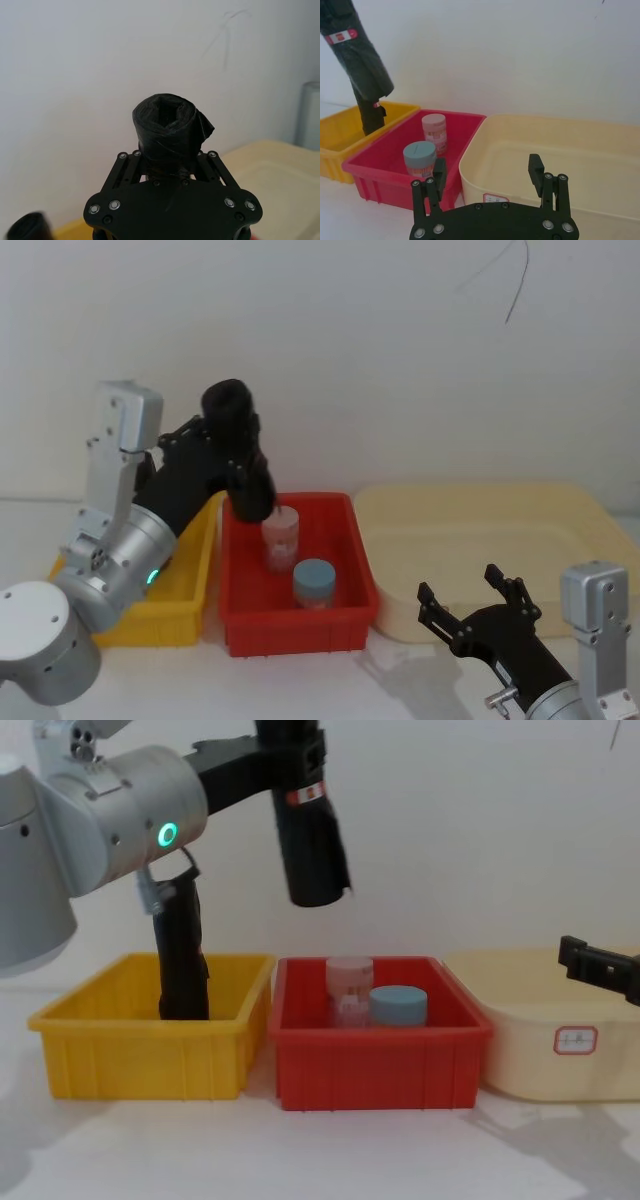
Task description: Pick up the garbage bag with the one hand and transfer it to the other hand.
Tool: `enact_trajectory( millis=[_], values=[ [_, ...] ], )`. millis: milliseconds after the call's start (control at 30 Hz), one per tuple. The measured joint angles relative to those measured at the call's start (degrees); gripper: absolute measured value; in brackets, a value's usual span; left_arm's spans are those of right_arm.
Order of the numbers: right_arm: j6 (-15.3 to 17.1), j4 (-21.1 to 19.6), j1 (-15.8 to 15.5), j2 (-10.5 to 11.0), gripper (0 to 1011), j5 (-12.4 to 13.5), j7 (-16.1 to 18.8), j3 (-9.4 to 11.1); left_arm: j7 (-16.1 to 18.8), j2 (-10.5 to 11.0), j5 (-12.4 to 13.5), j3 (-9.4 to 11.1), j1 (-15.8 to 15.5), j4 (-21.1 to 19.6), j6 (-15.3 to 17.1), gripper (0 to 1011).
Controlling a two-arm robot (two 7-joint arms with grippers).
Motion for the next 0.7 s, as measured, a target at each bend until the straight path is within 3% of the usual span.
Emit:
enact_trajectory(
  millis=[700],
  values=[
    [0.0,0.0,0.0,0.0,1001,0.0,0.0,0.0,-14.85,-2.28,-7.47,4.88,-5.12,6.18,-2.39,367]
  ],
)
